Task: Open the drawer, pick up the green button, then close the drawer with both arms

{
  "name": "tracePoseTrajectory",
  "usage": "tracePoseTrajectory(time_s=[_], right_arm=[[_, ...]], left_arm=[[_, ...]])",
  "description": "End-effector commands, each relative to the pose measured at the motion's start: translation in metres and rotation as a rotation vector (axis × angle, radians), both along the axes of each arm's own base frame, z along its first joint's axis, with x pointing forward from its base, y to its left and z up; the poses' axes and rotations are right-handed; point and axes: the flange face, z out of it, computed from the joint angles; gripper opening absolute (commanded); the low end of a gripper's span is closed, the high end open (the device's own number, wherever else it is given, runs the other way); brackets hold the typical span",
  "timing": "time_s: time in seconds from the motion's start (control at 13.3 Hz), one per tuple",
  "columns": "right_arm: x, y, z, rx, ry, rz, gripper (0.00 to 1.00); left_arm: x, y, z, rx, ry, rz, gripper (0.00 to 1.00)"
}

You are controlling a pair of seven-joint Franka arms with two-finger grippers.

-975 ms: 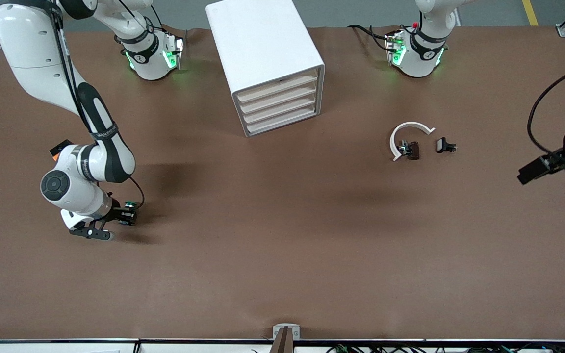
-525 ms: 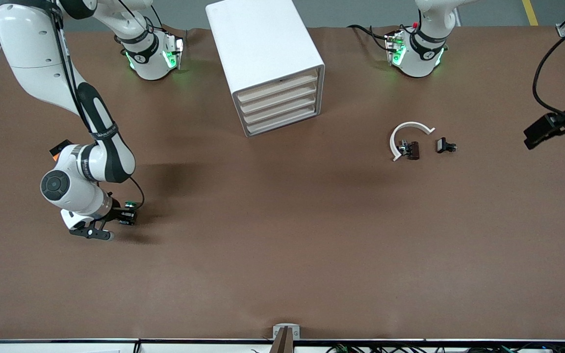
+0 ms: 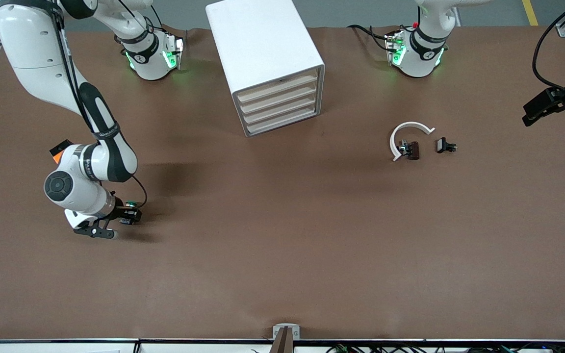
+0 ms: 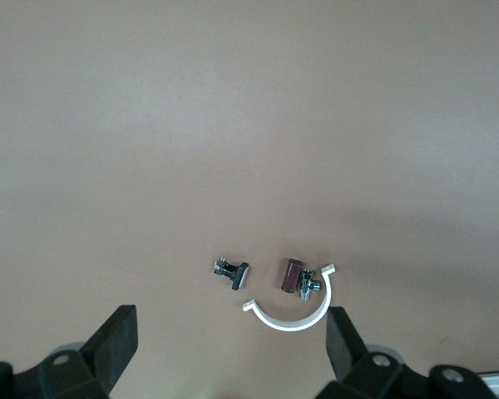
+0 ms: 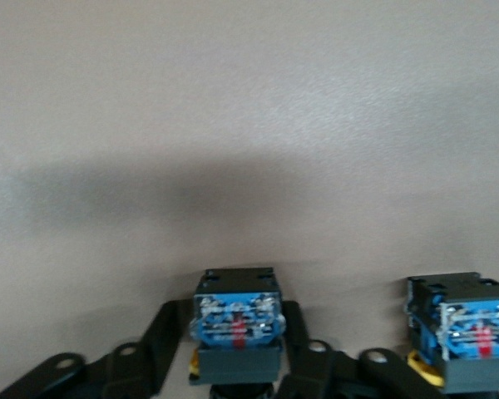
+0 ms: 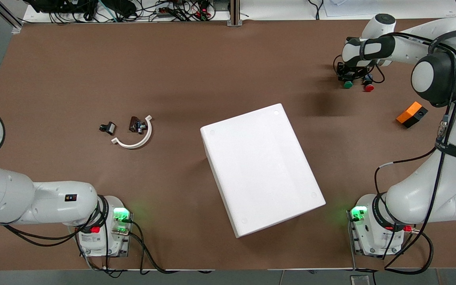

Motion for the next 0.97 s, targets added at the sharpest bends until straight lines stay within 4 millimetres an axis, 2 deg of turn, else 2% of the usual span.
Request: tracePoseTrajectory(time_s=[0.0,0.07,0.3,0.53,0.9], right_arm=[[0.007,0.004,0.015,0.006,0.000,0.007,1.00],[0.013,0.002,0.024,0.006,0.012,0.008,1.00],[0.027,0.002,0.071,0.004,0.012,0.030,1.00],[0.027,-0.010,0.116,0.006,-0.003,0.098,1.00],[0.014,-0.014,0.230,0.006,0.101,0.126,1.00]], left_arm=[[-0.022,-0.005,0.003,-0.030,0.002,-0.029,1.00],[-0.027,-0.005,0.004,-0.029,0.006,-0.042,1.00],[-0.029,-0.012,0.000,-0.029,0.020,-0.061,1.00],[-0.034,-0.033,0.000,-0.022,0.023,-0.101,1.00],[-0.036,-0.040,0.001,-0.055,0.022,-0.132,1.00]])
